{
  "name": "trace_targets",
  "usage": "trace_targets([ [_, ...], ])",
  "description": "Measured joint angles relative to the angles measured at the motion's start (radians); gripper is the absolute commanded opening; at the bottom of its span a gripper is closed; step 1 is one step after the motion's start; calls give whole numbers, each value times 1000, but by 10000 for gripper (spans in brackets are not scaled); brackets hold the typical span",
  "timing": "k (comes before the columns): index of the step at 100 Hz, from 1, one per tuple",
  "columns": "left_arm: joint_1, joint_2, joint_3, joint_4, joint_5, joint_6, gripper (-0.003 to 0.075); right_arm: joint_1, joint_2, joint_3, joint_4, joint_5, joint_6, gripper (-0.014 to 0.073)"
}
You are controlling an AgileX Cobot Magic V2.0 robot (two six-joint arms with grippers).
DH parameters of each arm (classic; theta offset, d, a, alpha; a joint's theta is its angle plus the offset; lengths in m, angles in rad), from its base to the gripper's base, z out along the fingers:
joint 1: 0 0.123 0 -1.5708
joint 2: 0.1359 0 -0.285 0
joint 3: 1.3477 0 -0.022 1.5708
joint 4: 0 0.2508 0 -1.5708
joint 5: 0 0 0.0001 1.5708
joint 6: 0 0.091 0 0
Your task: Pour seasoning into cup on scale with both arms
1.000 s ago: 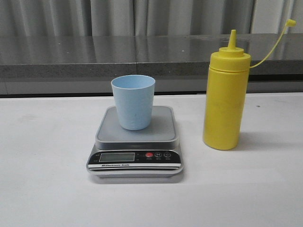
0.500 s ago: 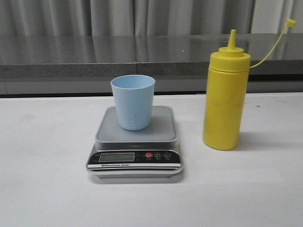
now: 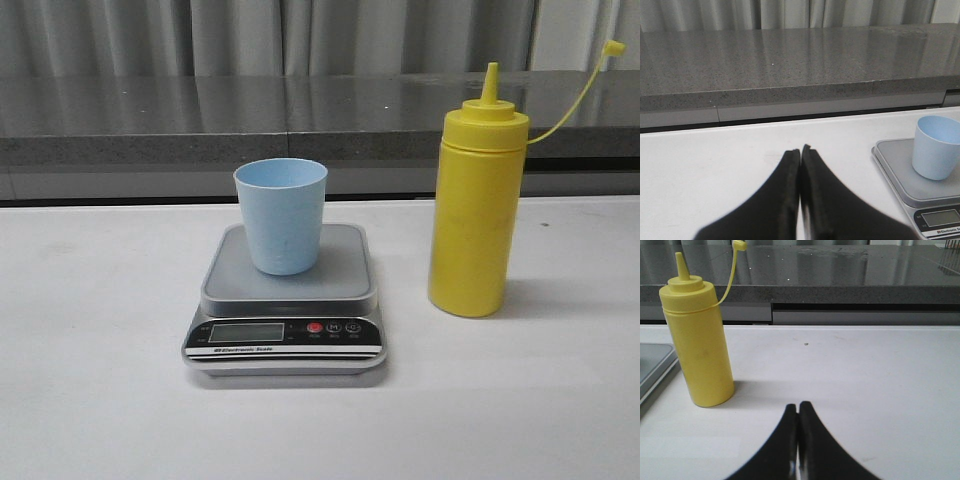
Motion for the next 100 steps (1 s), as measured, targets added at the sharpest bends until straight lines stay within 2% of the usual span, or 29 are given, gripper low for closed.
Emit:
trace_targets([
  [15,0,0,0,0,0,0,-20,0,0,0,0,-15,0,-68],
  [35,0,0,0,0,0,0,-20,0,0,0,40,-158,10,-68],
  [54,0,0,0,0,0,0,-20,0,25,-122,85,-78,15,-68],
  [79,0,0,0,0,0,0,-20,0,327,-394,90,122,15,-68],
  [100,0,0,0,0,0,0,-20,0,617,-528,130,146,17,-68],
])
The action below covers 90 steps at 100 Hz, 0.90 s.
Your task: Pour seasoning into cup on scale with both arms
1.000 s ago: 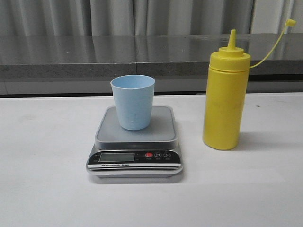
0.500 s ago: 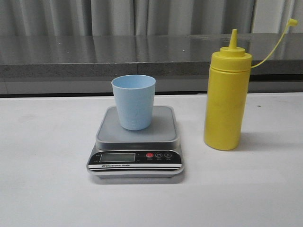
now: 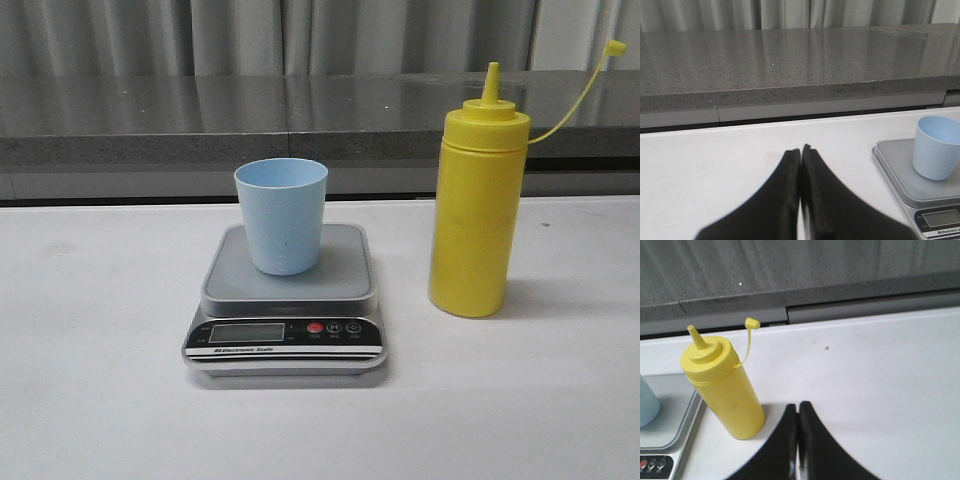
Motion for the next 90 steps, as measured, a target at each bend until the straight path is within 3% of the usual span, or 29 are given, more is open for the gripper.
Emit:
trace_targets([
  [22,0,0,0,0,0,0,-20,18,246,-18,7,-60,0,-68],
  [43,0,0,0,0,0,0,-20,131,367,-18,9,-141,0,-43],
  [57,0,0,0,0,0,0,-20,187,401,-18,10,-165,0,141],
  [76,0,0,0,0,0,0,-20,208,406,-16,10,-172,0,522],
  [83,0,0,0,0,0,0,-20,208,406,-6,10,-179,0,580],
  [90,0,0,0,0,0,0,-20,208,406,10,10,-185,0,582],
])
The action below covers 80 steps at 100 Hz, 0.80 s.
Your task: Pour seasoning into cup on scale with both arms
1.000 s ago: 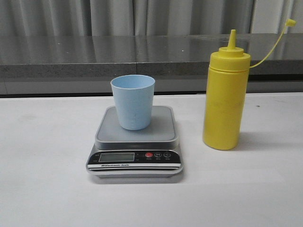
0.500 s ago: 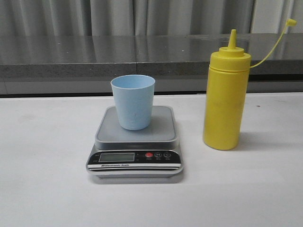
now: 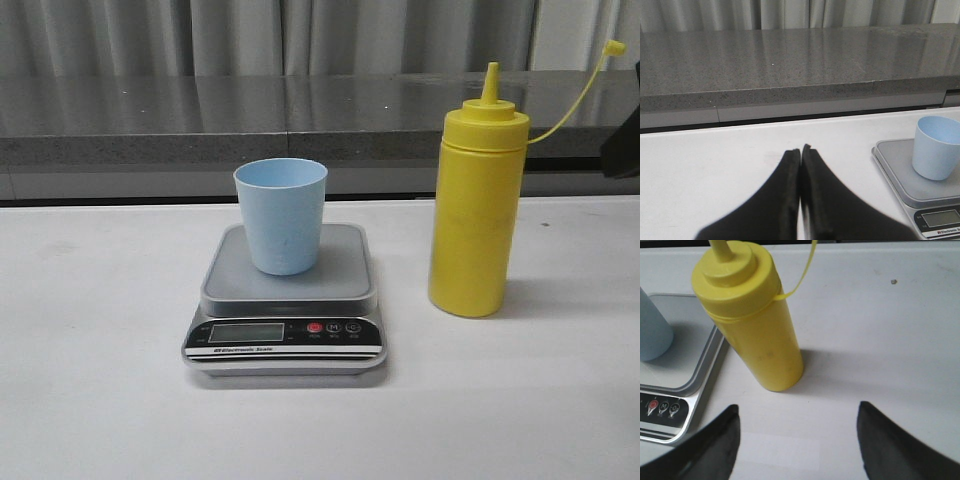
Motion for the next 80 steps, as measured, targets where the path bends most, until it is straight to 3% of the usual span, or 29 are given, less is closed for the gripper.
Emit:
trace_targets([
  [21,0,0,0,0,0,0,-20,0,0,49,0,-61,0,582],
  [40,0,0,0,0,0,0,-20,0,0,118,0,-203,0,582],
  [80,0,0,0,0,0,0,-20,0,99,331,-127,-823,0,582],
])
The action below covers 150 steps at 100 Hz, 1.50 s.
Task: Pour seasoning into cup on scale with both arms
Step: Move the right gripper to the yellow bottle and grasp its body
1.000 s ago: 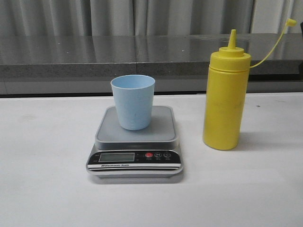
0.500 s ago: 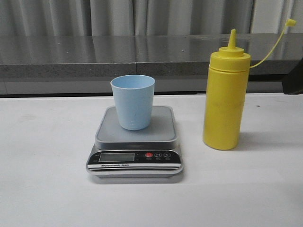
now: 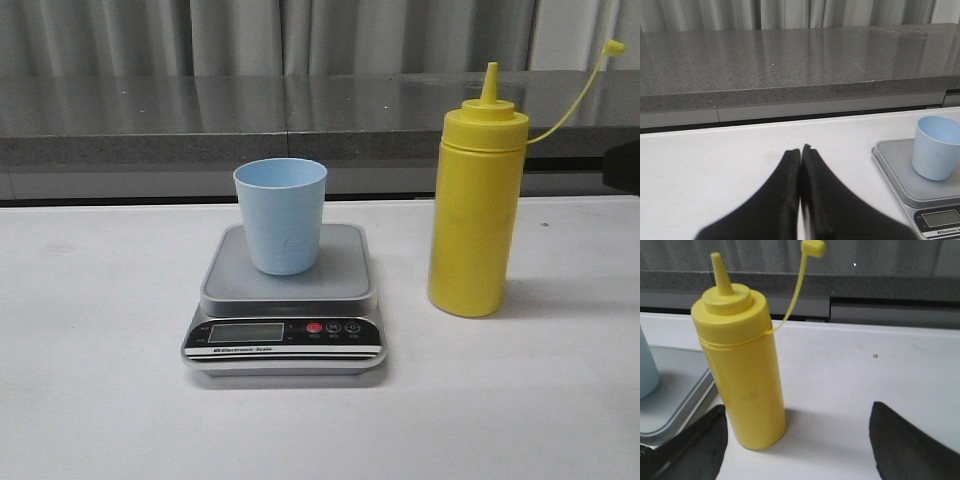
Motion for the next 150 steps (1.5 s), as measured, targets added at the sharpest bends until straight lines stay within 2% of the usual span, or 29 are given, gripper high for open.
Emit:
trace_targets([
  [18,0,0,0,0,0,0,-20,0,148,0,-98,-136,0,582],
  [52,0,0,0,0,0,0,-20,0,400,-15,-135,-420,0,586],
  [83,0,0,0,0,0,0,-20,0,551,-90,-174,-438,0,586],
  [150,0,0,0,0,0,0,-20,24,657,-244,-195,-440,0,586],
])
